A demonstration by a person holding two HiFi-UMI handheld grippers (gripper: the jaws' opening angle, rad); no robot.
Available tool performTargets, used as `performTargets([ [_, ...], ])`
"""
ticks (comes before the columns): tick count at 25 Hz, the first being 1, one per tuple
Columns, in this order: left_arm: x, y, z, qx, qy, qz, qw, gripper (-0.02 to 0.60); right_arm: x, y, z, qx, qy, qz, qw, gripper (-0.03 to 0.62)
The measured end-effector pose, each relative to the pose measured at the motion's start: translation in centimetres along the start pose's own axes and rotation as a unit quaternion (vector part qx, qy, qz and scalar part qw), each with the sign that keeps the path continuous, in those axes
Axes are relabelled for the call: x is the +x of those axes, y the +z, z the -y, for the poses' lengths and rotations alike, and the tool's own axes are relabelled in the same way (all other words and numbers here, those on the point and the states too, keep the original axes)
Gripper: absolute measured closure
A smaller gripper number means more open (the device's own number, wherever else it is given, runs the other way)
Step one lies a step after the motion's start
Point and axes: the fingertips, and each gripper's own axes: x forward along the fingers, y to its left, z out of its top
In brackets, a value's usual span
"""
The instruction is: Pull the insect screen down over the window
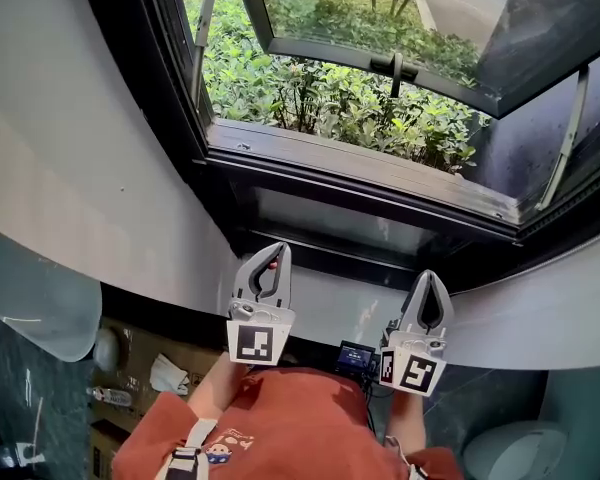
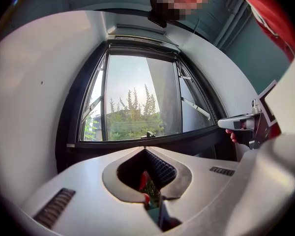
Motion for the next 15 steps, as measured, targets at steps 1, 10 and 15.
performTargets([
  [1,0.0,0.1,0.0,0.002,-0.001,0.001,1.0000,0.577,0.0,0.1,0.0,-0.001,0.000,0.001,1.000,0.585],
  [10,0.2,1.0,-0.4,-0.004,-0.001,0.004,1.0000,0.577,0.5,1.4,0.1,-0.018,0.005,0.013,1.000,0.585],
  [15,0.4,1.8,-1.2,-0.019,0.008,0.013,0.9997,0.577,0.8,2.0,0.1,-0.019,0.006,0.021,1.000,0.585],
])
